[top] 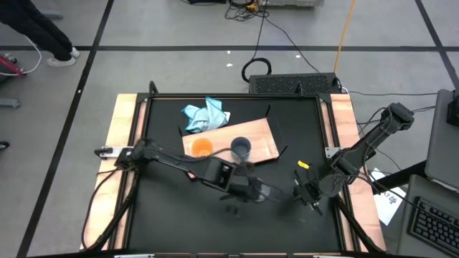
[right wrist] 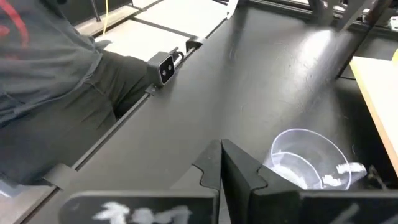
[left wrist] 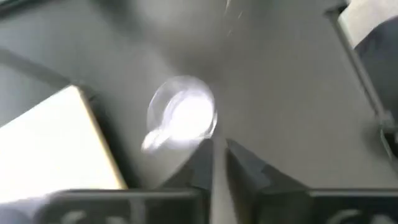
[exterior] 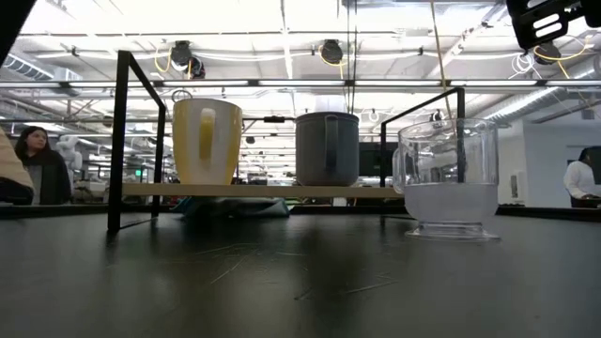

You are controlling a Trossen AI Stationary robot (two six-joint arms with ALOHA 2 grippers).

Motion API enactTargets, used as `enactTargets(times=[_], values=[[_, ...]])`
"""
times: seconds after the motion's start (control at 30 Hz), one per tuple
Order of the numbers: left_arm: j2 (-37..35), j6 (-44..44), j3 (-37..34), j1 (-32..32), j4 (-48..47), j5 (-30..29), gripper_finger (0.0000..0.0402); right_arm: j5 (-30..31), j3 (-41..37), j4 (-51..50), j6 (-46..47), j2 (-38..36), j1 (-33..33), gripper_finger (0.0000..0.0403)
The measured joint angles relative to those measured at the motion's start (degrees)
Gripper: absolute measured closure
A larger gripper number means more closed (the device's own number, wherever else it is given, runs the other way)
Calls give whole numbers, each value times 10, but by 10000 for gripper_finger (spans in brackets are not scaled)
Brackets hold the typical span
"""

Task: Stack small to large cups/mugs on shelf
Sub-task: Put the transparent mug on the shelf

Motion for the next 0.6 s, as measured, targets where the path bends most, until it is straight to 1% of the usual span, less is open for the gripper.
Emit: enactTargets(times=[0.03,0.07,0.13,0.2,0.3,0.37,0.43,0.53,0.6], values=[[-11,-6,0,0,-15,-12,381,0,0,0,0,0,0,403],[-26,-13,0,-1,-23,-27,390,0,0,0,0,0,0,403],[-52,-38,0,-6,-60,-75,393,0,0,1,0,0,0,403],[-81,-58,-9,-10,-78,-124,397,0,0,3,7,0,0,403],[-124,-88,-51,-17,-94,-163,399,0,0,2,18,0,0,403],[-163,-107,-102,-23,-82,-181,399,0,0,0,19,0,0,403],[-209,-129,-170,-29,-61,-206,400,0,0,1,19,0,0,403],[-293,-153,-303,-38,8,-231,400,1,0,5,19,0,0,403],[-354,-160,-395,-41,86,-233,400,1,0,5,19,0,0,403]])
